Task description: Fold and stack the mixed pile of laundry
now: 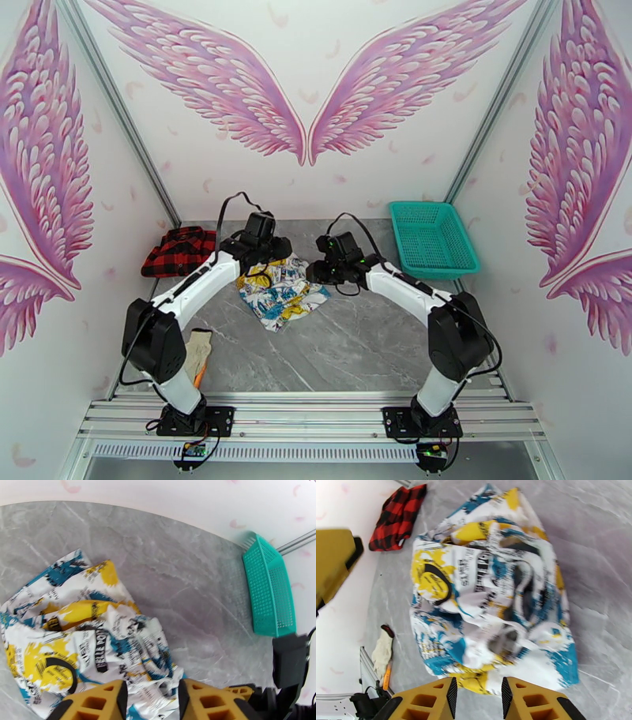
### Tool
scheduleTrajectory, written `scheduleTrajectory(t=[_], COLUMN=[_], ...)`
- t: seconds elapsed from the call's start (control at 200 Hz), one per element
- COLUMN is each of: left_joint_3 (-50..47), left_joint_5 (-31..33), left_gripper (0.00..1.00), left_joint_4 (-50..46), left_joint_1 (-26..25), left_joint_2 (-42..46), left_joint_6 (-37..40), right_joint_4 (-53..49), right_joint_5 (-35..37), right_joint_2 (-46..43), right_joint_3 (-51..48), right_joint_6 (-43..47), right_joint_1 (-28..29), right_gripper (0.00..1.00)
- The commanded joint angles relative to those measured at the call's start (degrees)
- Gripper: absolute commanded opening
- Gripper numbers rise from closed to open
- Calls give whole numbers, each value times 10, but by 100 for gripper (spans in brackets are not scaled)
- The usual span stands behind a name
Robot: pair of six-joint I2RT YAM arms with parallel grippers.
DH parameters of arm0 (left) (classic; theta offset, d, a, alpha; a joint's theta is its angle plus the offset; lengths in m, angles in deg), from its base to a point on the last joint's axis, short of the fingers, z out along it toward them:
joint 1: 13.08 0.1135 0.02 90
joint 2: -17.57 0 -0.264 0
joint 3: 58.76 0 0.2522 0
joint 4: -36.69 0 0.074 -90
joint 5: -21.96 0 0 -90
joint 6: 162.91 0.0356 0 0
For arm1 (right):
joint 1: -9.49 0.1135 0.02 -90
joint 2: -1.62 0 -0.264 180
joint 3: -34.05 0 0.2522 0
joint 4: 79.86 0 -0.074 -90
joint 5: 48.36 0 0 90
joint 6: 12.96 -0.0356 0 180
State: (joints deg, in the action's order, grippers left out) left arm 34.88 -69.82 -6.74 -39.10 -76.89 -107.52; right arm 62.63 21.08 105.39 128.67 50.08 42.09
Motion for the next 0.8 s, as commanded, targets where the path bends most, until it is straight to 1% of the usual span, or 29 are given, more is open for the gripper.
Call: scheduleTrajectory(t=[0.0,0.095,0.185,0.285,0.445,0.58,0.635,0.68,0.72,0.745,0.795], left_joint_3=[-94,-148,-183,-207,-247,-268,-280,-298,-316,-325,-341], left_joint_5=[4,-6,-17,-28,-39,-30,-31,-44,-54,-59,-72], left_gripper=[35,34,33,33,32,32,34,36,40,44,58], left_joint_4=[0,27,57,73,89,84,81,89,98,102,106], left_joint_1=[11,15,15,13,5,7,20,43,67,80,107], left_joint_2=[21,21,15,4,3,36,65,95,120,136,157], left_joint_6=[20,12,1,-4,-13,-12,-14,-21,-24,-25,-26], right_joint_4=[-28,-51,-79,-108,-115,-117,-116,-118,-119,-120,-122], right_joint_5=[0,18,44,90,147,158,156,158,163,166,169], right_joint_2=[71,119,150,159,162,174,172,170,169,169,172], right_joint_3=[73,119,136,127,96,89,90,93,95,96,99], right_joint_6=[9,10,16,35,61,76,80,83,86,88,91], right_joint_1=[32,46,46,39,27,20,20,19,20,20,20], right_gripper=[37,36,34,32,31,29,29,29,29,29,29])
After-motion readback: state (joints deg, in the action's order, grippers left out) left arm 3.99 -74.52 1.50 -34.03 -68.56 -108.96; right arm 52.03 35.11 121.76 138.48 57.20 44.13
